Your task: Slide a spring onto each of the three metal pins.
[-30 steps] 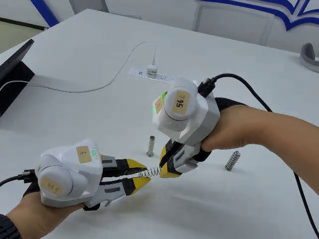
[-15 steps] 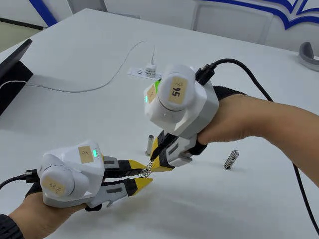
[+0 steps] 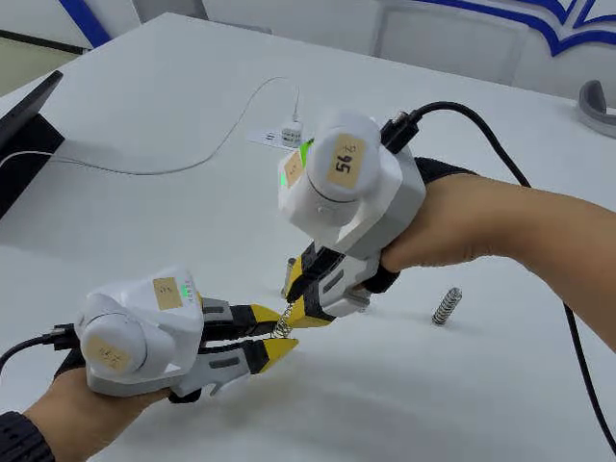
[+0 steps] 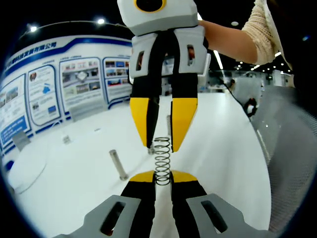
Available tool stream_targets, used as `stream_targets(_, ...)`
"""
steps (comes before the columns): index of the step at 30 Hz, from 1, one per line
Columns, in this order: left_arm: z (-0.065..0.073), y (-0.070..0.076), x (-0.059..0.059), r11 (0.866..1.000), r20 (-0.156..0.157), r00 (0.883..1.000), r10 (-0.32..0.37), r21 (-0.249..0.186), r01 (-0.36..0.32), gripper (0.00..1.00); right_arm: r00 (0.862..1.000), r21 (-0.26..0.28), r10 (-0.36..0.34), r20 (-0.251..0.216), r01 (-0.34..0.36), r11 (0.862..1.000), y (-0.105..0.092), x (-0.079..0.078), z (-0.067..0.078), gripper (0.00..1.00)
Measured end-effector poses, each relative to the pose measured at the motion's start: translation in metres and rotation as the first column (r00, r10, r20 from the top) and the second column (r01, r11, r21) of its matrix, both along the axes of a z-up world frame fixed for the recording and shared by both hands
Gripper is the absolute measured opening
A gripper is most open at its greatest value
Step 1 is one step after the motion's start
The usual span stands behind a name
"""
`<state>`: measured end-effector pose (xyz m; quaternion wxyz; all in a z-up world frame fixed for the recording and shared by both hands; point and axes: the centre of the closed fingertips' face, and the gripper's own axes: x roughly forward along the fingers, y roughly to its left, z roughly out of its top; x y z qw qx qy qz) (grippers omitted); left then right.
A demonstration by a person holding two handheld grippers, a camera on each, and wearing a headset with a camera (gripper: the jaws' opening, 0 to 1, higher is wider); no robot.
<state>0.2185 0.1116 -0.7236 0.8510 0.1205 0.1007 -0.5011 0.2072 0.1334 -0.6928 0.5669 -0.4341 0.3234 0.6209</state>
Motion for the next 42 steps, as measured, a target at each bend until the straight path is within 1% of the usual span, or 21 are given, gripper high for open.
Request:
stream_targets(2,0.002,0.0,0.0,1.0,-0.001,1.0,0.003,-0.009,-0.003,0.11,1.0,0.002,-0.005,-0.004,0.005,1.0,-0.001,0.0,-0.001,0.16)
stream_targets(4,0.003,0.0,0.001,1.0,-0.001,1.0,0.004,-0.015,-0.004,0.11,1.0,0.02,-0.015,-0.005,0.015,1.0,0.0,0.002,-0.001,0.15)
stream_targets(5,0.005,0.0,0.001,1.0,0.002,1.0,0.004,-0.019,-0.004,0.11,0.999,0.028,-0.027,-0.027,0.027,0.999,0.0,0.001,-0.002,0.15)
stream_targets(10,0.008,-0.001,0.002,0.999,0.001,1.0,0.009,-0.039,-0.009,0.11,0.998,0.04,-0.043,-0.04,0.044,0.998,0.0,0.003,-0.005,0.15)
stream_targets(16,0.009,-0.002,0.003,0.999,0.005,1.0,0.011,-0.039,-0.011,0.11,0.997,0.047,-0.059,-0.05,0.062,0.997,0.0,0.003,-0.005,0.13)
stream_targets(22,0.009,-0.002,0.004,0.999,0.006,1.0,0.012,-0.041,-0.012,0.11,0.997,0.049,-0.054,-0.047,0.057,0.997,0.003,0.002,-0.004,0.12)
stream_targets(27,0.01,-0.002,0.006,0.999,0.01,1.0,0.018,-0.046,-0.018,0.11,0.998,0.041,-0.046,-0.037,0.047,0.998,0.004,0.003,-0.003,0.12)
stream_targets(31,0.01,-0.001,0.008,0.999,0.031,0.999,0.028,-0.028,-0.028,0.12,0.998,0.043,-0.046,-0.03,0.047,0.998,0.005,0.006,-0.002,0.12)
stream_targets(32,0.01,0.0,0.008,0.999,0.032,0.999,0.03,-0.025,-0.029,0.13,0.998,0.044,-0.047,-0.029,0.048,0.998,0.005,0.006,-0.001,0.12)
stream_targets(35,0.008,0.001,0.008,0.999,0.02,0.999,0.037,-0.022,-0.036,0.19,0.998,0.044,-0.05,-0.026,0.051,0.998,0.005,0.007,-0.001,0.12)
stream_targets(42,0.007,0.006,0.01,0.998,0.002,0.998,0.062,-0.024,-0.061,0.29,0.998,0.046,-0.058,-0.018,0.059,0.997,0.003,0.01,0.0,0.12)
